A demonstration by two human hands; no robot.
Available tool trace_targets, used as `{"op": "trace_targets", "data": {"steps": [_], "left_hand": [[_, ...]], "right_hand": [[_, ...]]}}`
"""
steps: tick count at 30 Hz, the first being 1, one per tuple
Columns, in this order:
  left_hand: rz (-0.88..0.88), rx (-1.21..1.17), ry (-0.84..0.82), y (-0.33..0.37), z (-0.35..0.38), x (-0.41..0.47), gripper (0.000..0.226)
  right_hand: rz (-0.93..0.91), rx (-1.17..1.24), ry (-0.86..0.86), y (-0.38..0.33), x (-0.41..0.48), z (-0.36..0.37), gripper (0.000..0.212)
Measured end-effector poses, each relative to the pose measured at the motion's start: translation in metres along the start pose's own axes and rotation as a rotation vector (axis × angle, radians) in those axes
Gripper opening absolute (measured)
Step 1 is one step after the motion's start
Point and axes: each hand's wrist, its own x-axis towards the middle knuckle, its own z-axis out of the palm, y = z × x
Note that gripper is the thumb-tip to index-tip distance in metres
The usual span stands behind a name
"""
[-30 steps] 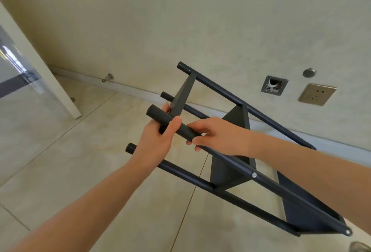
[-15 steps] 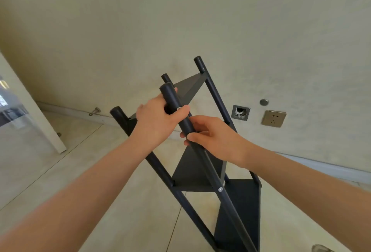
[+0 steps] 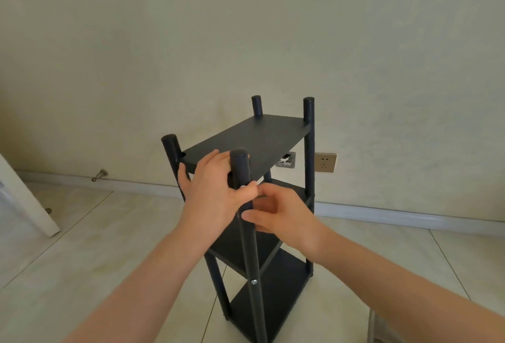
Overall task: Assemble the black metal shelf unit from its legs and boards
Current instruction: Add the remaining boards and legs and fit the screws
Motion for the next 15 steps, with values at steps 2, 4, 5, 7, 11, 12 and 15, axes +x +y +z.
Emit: {"op": "trace_targets", "data": {"steps": [2, 4, 5, 7, 11, 12, 15], "left_hand": [[0.013, -0.003, 0.025, 0.003, 0.002, -0.008, 0.026], [0.039, -0.047, 0.024, 0.003, 0.004, -0.015, 0.025], [0.047, -0.080, 0.020, 0.003, 0.005, -0.020, 0.027], [0.041, -0.127, 0.030, 0.001, 0.007, -0.027, 0.031], [0.004, -0.165, 0.032, -0.012, 0.002, -0.032, 0.035], [0.010, -0.186, 0.024, -0.014, 0.000, -0.033, 0.036], [0.042, -0.221, 0.004, -0.019, -0.007, -0.034, 0.038]], "right_hand": [[0.013, 0.046, 0.035, 0.004, -0.007, 0.005, 0.029], [0.023, 0.078, 0.021, 0.007, -0.014, 0.006, 0.026], [0.031, 0.079, -0.001, 0.008, -0.018, 0.004, 0.025], [0.050, 0.036, -0.041, 0.010, -0.025, -0.009, 0.020], [0.151, -0.016, 0.094, 0.021, -0.033, -0.054, 0.011], [0.187, -0.017, 0.165, 0.025, -0.033, -0.066, 0.010], [0.263, -0.028, 0.327, 0.037, -0.030, -0.097, 0.014]]}}
